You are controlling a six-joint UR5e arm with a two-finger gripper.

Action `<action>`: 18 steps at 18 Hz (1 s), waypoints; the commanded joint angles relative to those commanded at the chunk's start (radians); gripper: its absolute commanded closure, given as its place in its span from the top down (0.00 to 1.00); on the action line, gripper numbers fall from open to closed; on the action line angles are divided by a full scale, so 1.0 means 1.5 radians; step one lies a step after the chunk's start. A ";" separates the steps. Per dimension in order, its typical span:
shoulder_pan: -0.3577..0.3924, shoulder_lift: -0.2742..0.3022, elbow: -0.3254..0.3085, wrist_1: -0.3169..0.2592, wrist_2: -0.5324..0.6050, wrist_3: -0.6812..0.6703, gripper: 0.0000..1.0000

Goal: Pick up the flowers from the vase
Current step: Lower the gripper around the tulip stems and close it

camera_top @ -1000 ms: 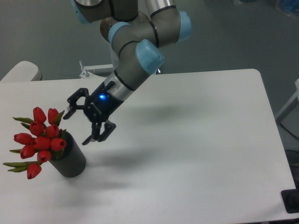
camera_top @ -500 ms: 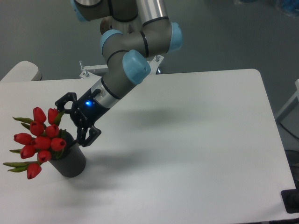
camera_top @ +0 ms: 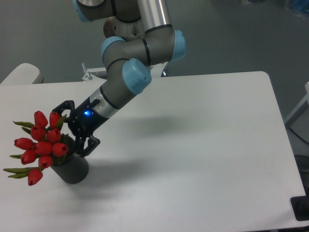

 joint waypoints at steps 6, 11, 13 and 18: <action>-0.002 -0.006 0.010 0.004 0.000 0.000 0.91; -0.002 -0.010 0.016 0.004 -0.005 0.000 0.63; 0.000 -0.010 0.017 0.004 -0.024 0.000 0.57; 0.002 -0.010 0.026 0.004 -0.028 0.001 0.44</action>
